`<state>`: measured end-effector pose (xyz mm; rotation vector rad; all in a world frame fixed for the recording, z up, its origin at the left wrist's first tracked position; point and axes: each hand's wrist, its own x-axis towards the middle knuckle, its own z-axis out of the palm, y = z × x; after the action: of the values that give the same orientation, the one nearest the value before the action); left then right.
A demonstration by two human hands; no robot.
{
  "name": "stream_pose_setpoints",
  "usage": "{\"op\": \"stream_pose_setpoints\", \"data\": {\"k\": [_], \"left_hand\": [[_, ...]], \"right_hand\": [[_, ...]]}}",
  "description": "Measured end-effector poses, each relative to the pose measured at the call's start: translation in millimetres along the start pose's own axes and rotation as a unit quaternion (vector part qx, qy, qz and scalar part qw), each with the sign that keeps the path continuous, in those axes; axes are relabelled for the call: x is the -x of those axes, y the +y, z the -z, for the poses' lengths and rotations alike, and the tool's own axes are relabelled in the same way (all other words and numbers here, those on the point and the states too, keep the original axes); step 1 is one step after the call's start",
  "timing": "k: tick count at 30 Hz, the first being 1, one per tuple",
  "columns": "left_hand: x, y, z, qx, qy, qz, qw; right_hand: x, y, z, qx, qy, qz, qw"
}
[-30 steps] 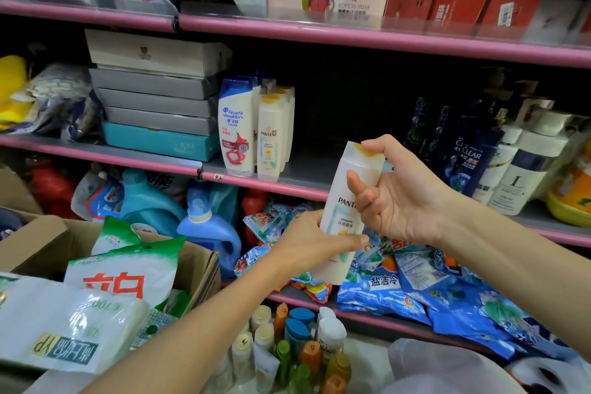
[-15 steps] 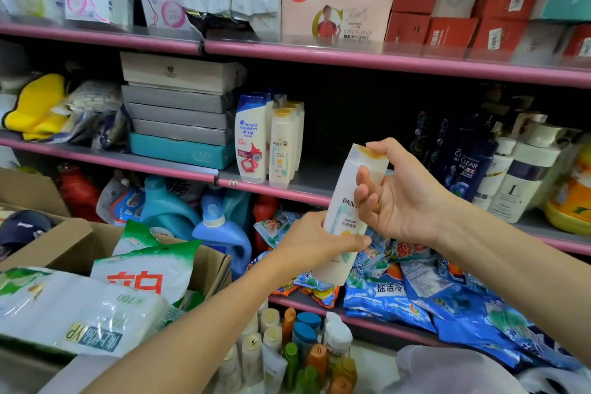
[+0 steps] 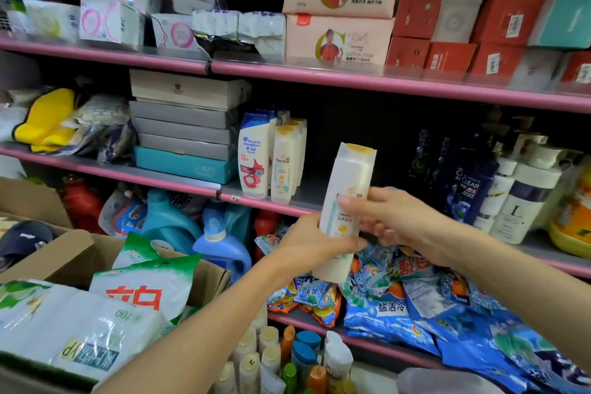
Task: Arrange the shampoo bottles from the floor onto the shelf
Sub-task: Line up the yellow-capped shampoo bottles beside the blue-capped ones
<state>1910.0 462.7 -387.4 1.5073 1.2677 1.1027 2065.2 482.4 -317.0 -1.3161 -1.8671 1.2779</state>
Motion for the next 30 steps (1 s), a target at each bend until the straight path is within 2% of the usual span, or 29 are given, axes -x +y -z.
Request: {"op": "stream_pose_setpoints", "data": {"k": [2, 4, 6, 9, 11, 13, 15, 17, 22, 26, 30], "left_hand": [[-9.8, 0.5, 1.8, 0.003, -0.007, -0.011, 1.000], [-23.5, 0.0, 2.5, -0.012, 0.005, -0.015, 1.000], [-37.1, -4.4, 5.2, -0.017, 0.036, -0.015, 0.999], [-55.0, -16.3, 13.9, 0.035, 0.091, -0.019, 0.995], [-68.8, -25.0, 22.0, 0.084, 0.152, -0.015, 0.985], [-85.1, -35.9, 32.7, 0.101, 0.253, -0.007, 0.962], [-100.8, -49.5, 43.5, 0.049, 0.342, 0.005, 0.938], [-114.0, -61.8, 50.7, -0.031, 0.386, 0.001, 0.922], [-138.6, -78.3, 60.3, -0.206, 0.410, -0.030, 0.888], [-147.5, -87.4, 60.6, -0.248, 0.424, -0.025, 0.871], [-150.5, -100.6, 60.1, -0.256, 0.416, 0.013, 0.872]], "right_hand": [[-9.0, 11.9, -5.3, 0.008, 0.000, 0.041, 0.999], [-21.5, 22.2, -10.8, -0.042, 0.002, 0.071, 0.997], [-36.5, 27.8, -11.8, -0.086, 0.026, 0.087, 0.992], [-63.8, 31.9, -8.1, -0.151, 0.047, 0.109, 0.981], [-89.3, 34.5, -4.6, -0.146, 0.083, 0.113, 0.979], [-120.3, 37.9, -0.4, -0.127, 0.117, 0.116, 0.978], [-154.4, 42.5, 3.3, -0.102, 0.142, 0.116, 0.978], [-188.9, 49.3, 6.4, -0.072, 0.159, 0.117, 0.978], [-268.6, 71.4, 4.7, -0.051, 0.171, 0.091, 0.980], [-311.5, 84.4, -0.8, -0.093, 0.178, 0.088, 0.976], [-327.5, 100.7, -8.3, -0.069, 0.188, 0.106, 0.974]]}}
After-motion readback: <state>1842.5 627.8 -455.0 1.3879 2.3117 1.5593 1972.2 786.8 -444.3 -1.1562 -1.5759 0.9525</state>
